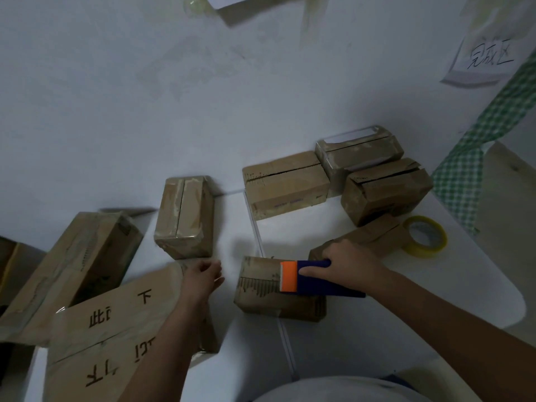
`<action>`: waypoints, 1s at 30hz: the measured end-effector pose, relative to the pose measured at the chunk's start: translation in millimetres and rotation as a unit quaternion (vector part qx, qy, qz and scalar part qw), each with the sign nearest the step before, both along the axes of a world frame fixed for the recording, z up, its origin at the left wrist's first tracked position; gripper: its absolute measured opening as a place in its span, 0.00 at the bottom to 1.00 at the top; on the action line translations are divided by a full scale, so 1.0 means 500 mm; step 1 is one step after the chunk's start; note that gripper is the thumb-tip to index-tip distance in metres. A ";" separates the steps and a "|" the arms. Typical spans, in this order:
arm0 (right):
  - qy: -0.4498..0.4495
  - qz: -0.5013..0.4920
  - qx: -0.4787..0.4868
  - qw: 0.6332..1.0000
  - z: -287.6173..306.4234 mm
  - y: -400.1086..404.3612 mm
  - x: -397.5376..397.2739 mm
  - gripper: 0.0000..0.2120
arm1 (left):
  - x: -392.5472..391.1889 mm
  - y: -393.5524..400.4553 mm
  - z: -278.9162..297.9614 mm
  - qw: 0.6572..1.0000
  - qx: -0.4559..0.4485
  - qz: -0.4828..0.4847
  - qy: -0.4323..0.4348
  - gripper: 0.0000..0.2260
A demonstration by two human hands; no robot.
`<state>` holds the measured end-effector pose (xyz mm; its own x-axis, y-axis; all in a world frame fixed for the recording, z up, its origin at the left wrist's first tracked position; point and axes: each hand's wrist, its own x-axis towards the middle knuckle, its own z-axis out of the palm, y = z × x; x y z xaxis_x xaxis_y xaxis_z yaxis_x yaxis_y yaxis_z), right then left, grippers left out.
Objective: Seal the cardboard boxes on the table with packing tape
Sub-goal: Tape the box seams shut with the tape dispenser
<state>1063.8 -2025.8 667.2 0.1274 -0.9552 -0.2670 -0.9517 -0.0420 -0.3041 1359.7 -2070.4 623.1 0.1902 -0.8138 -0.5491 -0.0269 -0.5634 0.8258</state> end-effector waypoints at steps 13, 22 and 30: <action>0.066 -0.038 0.028 0.997 -0.026 -0.006 0.013 0.31 | -0.043 0.009 -0.091 0.992 0.108 -0.062 -0.009 0.07; 0.059 -0.040 0.027 0.997 -0.025 -0.006 0.017 0.30 | -0.048 -0.010 -0.095 0.950 0.105 -0.214 -0.200 0.16; 0.066 -0.038 0.023 0.997 -0.034 -0.011 0.015 0.31 | -0.050 -0.010 -0.087 0.941 0.095 -0.229 -0.230 0.18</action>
<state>1071.5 -2031.4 650.3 0.0158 -0.9474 -0.3196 -0.9836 0.0427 -0.1751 1334.9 -2075.6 579.4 0.0970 -0.7641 -0.6377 -0.6326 -0.5420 0.5532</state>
